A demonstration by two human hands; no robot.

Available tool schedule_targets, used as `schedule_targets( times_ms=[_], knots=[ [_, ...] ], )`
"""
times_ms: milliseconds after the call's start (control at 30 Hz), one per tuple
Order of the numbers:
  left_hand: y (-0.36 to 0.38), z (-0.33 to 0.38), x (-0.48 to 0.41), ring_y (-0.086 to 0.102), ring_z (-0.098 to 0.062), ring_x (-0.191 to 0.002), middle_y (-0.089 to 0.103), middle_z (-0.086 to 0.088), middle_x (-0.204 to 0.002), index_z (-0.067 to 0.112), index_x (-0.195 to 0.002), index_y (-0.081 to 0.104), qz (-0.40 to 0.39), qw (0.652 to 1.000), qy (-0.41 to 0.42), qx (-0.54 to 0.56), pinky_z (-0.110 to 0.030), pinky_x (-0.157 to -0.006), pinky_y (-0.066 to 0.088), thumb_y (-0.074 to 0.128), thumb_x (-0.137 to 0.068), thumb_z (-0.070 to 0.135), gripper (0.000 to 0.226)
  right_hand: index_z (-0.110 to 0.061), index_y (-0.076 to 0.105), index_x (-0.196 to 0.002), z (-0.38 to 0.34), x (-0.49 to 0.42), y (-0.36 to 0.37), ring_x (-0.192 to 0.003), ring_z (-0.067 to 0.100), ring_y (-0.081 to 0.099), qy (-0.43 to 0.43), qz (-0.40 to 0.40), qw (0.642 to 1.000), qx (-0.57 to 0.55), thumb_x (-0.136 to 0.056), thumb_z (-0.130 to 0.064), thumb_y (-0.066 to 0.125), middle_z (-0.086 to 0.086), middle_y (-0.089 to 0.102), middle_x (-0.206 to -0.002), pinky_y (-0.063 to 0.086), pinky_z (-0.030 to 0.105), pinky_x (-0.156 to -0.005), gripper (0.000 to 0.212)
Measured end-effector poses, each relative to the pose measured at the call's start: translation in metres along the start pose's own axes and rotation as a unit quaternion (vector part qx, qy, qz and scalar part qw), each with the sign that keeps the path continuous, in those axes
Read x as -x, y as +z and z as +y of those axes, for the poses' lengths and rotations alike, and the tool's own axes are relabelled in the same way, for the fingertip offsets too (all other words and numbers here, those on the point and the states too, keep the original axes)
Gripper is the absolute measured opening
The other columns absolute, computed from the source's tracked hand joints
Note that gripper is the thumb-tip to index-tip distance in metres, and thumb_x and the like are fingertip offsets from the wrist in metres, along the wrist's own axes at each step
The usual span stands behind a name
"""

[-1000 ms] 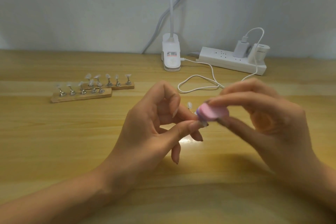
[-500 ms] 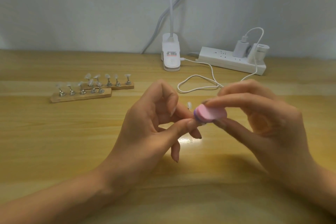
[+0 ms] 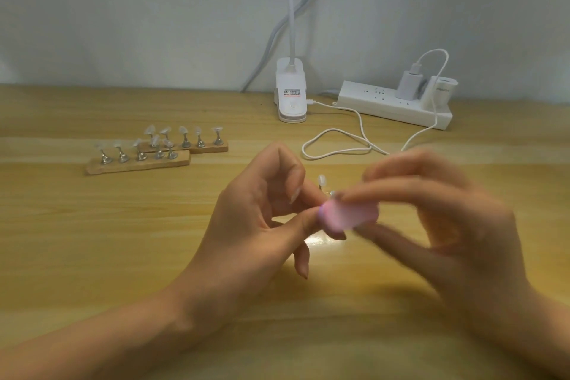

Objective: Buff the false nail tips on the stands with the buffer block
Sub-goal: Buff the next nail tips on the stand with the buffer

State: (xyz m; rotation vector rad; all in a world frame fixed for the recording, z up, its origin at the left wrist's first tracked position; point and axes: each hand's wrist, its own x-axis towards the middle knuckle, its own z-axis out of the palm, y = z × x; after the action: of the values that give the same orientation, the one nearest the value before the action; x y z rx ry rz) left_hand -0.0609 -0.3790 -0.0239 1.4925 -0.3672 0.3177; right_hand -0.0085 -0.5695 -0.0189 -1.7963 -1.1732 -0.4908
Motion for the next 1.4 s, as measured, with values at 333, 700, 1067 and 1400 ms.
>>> schedule_targets(
  times_ms=[333, 700, 1067, 1400],
  knots=[
    [0.000, -0.002, -0.002, 0.068, -0.014, -0.064, 0.070, 0.000, -0.072, 0.018, -0.078, 0.038, -0.008, 1.000, 0.000, 0.006, -0.024, -0.039, 0.045, 0.067, -0.082, -0.005, 0.038, -0.022, 0.070, -0.109, 0.003, -0.002, 0.001, -0.098, 0.014, 0.064, -0.013, -0.011, 1.000, -0.003, -0.087, -0.021, 0.071, -0.002, 0.062, -0.103, 0.049, 0.025, -0.085, 0.021],
    [0.001, 0.003, 0.000, 0.073, -0.025, -0.068, 0.068, -0.009, -0.071, 0.024, -0.075, 0.041, -0.001, 1.000, -0.008, 0.005, -0.024, -0.038, 0.044, 0.073, -0.080, 0.006, 0.037, -0.021, 0.069, -0.109, 0.012, -0.003, -0.002, -0.100, 0.024, 0.064, 0.027, 0.028, 0.999, -0.023, -0.087, -0.021, 0.071, 0.002, 0.062, -0.105, 0.052, 0.042, -0.084, 0.023],
    [0.001, 0.003, -0.001, 0.076, -0.027, -0.079, 0.072, -0.006, -0.081, 0.021, -0.082, 0.050, -0.016, 0.999, -0.010, 0.050, -0.024, -0.046, 0.052, 0.072, -0.081, 0.003, 0.029, -0.024, 0.069, -0.111, 0.018, 0.000, -0.006, -0.104, 0.027, 0.064, 0.057, 0.038, 0.995, -0.079, -0.087, -0.021, 0.070, -0.004, 0.064, -0.107, 0.054, 0.038, -0.088, 0.024],
    [-0.002, 0.000, -0.002, 0.076, -0.031, -0.075, 0.072, -0.009, -0.077, 0.021, -0.089, 0.053, 0.001, 0.998, -0.038, 0.041, -0.028, -0.049, 0.055, 0.076, -0.076, 0.008, 0.030, -0.021, 0.068, -0.109, 0.009, 0.000, -0.002, -0.099, 0.023, 0.064, 0.005, 0.010, 0.999, -0.031, -0.088, -0.021, 0.070, 0.002, 0.062, -0.104, 0.051, 0.035, -0.084, 0.021]
  ],
)
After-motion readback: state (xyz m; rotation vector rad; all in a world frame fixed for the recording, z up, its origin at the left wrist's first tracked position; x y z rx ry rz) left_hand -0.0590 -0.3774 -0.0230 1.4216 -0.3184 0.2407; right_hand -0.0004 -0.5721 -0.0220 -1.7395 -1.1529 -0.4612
